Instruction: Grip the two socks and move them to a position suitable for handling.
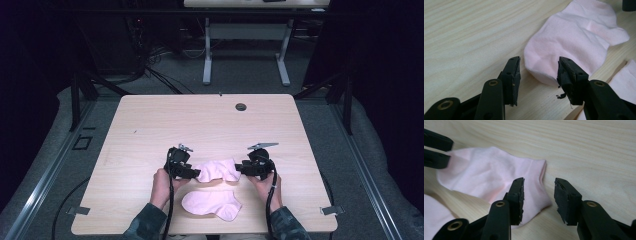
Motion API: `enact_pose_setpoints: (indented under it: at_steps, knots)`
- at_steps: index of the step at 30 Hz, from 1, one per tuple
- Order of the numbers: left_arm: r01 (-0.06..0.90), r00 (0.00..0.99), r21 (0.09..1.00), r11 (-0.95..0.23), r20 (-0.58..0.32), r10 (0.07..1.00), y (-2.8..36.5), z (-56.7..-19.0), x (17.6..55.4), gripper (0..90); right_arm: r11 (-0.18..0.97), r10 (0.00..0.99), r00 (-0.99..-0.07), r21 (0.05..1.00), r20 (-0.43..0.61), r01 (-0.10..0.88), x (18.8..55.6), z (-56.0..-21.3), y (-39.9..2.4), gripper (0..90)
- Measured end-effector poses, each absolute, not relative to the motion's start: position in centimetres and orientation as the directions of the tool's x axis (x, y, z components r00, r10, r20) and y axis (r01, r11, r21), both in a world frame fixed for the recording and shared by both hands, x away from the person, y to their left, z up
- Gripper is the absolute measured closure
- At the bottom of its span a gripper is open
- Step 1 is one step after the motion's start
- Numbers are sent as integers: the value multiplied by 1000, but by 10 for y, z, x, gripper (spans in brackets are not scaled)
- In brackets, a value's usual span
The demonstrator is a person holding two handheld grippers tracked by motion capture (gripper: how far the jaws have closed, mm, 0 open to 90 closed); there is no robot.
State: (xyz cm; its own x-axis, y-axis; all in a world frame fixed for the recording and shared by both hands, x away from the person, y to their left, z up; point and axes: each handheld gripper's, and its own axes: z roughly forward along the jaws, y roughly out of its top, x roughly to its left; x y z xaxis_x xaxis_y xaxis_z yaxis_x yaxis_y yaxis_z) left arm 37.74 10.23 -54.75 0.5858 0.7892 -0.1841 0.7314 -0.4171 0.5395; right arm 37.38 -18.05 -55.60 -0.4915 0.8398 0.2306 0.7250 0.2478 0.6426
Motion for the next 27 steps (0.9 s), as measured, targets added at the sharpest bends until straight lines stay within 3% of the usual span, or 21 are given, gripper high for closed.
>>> enact_pose_setpoints:
  at_steps: [5,12,15,27]
  knots:
    - [738,585,519,-431,-173,792,98,-551,379,596,351,831,-538,614,144,707,378,-563,-170,614]
    - [720,600,501,-480,-101,794,93,-559,379,805,412,809,-579,606,100,681,373,-568,-160,806]
    - [712,600,508,-484,-82,796,93,-559,378,884,425,808,-583,603,84,675,371,-568,-161,834]
    - [698,604,532,-480,-76,793,99,-559,379,897,401,813,-573,615,103,679,366,-569,-162,847]
